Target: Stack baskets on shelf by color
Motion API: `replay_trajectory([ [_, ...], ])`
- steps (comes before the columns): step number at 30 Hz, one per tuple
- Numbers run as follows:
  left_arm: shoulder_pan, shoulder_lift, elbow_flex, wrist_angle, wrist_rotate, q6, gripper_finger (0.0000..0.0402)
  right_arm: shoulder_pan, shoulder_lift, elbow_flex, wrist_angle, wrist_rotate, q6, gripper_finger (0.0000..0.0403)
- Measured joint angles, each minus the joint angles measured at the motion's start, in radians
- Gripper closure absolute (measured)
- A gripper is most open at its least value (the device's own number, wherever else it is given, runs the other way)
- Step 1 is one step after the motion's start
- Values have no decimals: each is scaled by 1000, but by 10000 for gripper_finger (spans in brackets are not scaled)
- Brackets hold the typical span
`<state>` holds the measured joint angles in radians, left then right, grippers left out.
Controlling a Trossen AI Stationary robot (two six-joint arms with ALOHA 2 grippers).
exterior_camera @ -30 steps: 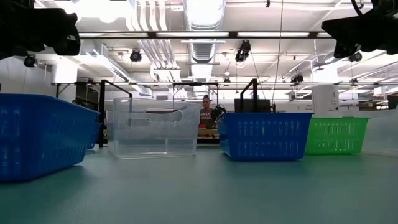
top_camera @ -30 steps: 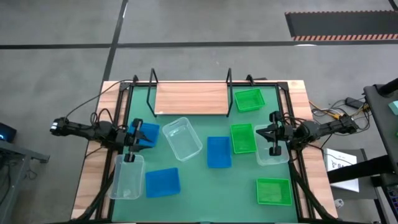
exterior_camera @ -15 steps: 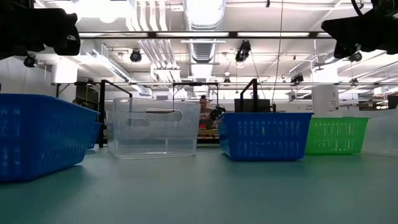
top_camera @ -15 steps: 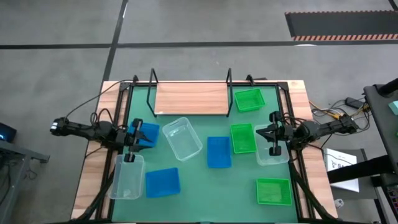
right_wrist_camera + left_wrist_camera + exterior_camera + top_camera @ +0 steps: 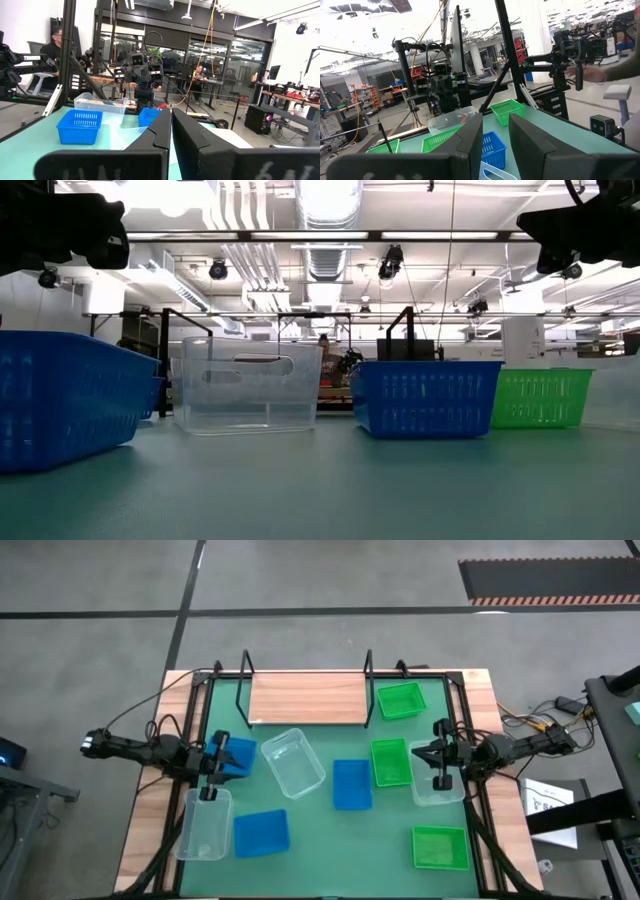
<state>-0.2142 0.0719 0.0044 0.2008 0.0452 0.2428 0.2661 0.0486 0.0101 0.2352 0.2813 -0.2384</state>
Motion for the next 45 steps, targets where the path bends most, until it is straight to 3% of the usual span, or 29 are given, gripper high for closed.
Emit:
replay_trajectory([
  [5,0,0,0,0,0,0,323,0,0,0,23,0,-50,394],
  [8,0,0,0,0,0,0,323,2,0,0,135,-13,313,394],
  [10,0,0,0,1,0,0,323,2,-1,0,176,-9,410,394],
  [20,0,0,0,24,0,0,323,2,0,0,166,-10,421,394],
  [38,-1,0,0,270,3,-50,323,2,0,0,167,-11,411,394],
  [41,-1,0,0,287,4,-126,323,2,6,0,196,41,371,394],
  [45,-1,0,0,297,5,-101,323,2,52,0,244,86,250,394],
])
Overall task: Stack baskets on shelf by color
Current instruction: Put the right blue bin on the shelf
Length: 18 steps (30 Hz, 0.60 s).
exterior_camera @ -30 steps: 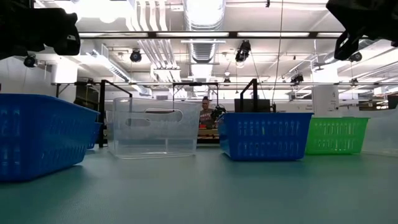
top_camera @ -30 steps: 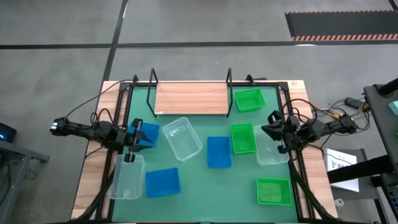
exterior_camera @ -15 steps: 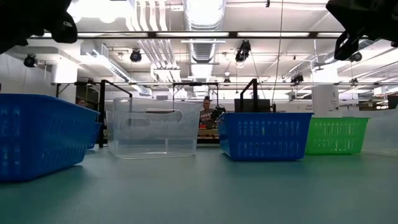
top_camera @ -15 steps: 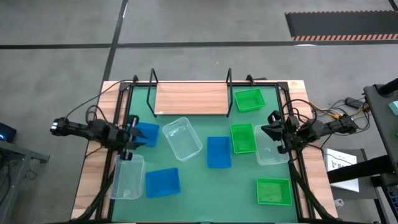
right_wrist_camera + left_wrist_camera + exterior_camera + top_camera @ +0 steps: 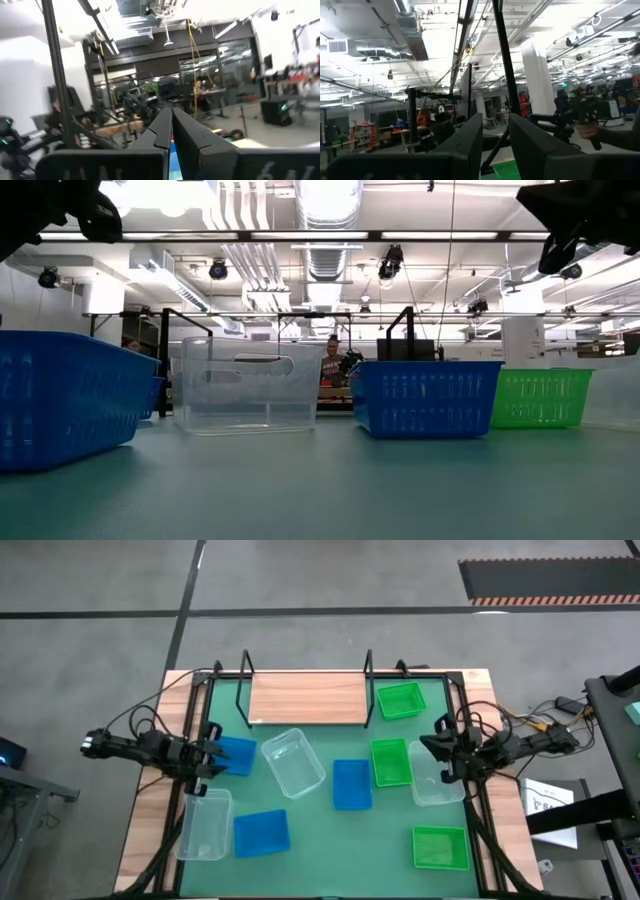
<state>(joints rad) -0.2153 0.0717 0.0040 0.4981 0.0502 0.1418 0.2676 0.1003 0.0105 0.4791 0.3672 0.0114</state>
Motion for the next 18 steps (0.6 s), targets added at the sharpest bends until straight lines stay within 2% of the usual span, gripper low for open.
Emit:
replay_trajectory([
  [3,0,2,0,0,0,-6,323,0,69,0,107,2,-91,394],
  [7,0,1,0,8,0,-126,323,0,206,1,283,2,-200,394],
  [10,0,6,0,74,-1,-112,323,0,319,35,365,3,-247,394],
  [14,0,14,0,235,-2,3,323,0,453,155,361,3,-273,394],
  [18,0,18,0,261,-3,37,323,0,581,289,275,1,-338,394],
])
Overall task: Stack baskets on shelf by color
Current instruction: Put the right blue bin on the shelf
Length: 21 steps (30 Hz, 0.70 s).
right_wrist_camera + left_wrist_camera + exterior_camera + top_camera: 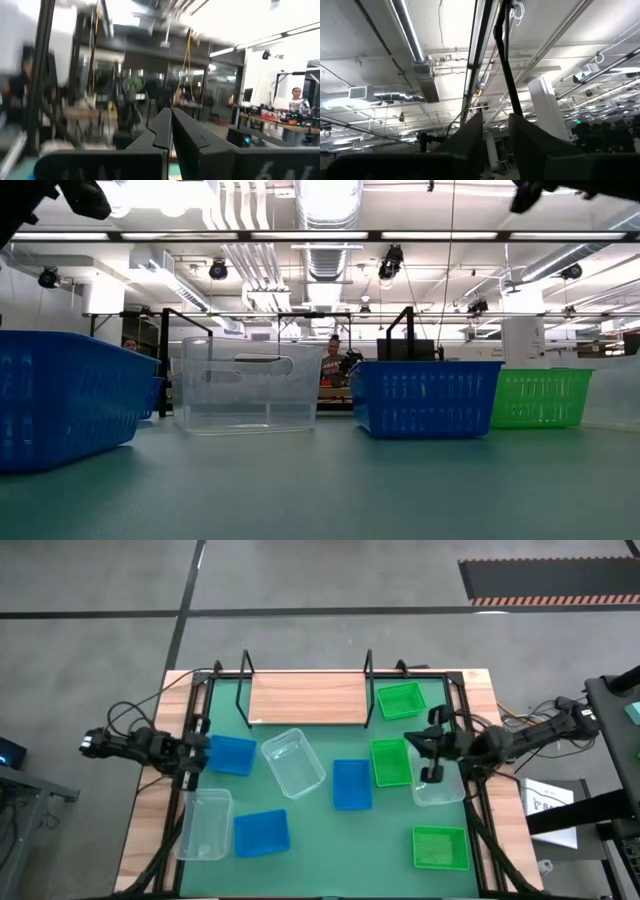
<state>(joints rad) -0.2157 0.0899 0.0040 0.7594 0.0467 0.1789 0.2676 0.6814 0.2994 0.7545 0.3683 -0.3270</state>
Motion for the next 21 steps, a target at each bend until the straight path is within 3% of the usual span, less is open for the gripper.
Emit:
replay_trajectory([
  [7,0,1,0,34,-2,-45,323,15,208,205,-206,-3,-15,394],
  [13,0,0,0,108,-1,-264,323,54,360,389,-351,-1,29,394],
  [21,0,5,0,120,0,-303,323,77,533,684,-802,-1,252,394],
])
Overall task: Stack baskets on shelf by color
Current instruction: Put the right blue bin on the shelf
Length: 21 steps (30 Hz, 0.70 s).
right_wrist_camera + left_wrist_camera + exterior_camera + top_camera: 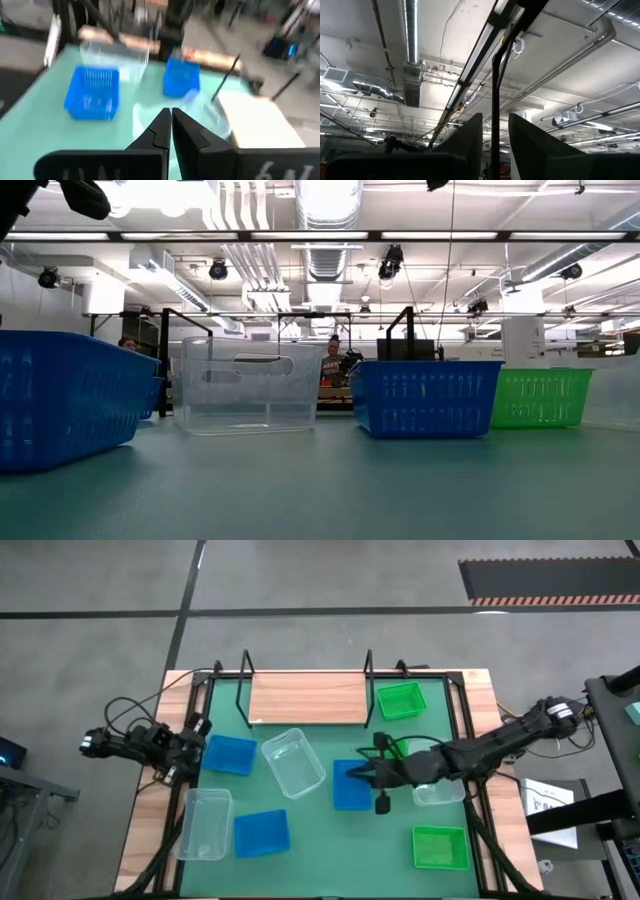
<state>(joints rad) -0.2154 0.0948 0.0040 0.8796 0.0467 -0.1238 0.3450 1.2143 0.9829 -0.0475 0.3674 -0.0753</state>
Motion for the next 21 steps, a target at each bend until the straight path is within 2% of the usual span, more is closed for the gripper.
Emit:
replay_trajectory([
  [8,0,2,0,2,0,0,323,0,208,329,-566,-4,221,394],
  [10,0,1,0,3,0,0,323,0,263,390,-672,-41,267,391],
  [16,0,3,7,3,-1,0,323,2,410,521,-861,-141,364,341],
  [21,0,0,7,4,-1,0,323,4,515,556,-928,-209,402,287],
])
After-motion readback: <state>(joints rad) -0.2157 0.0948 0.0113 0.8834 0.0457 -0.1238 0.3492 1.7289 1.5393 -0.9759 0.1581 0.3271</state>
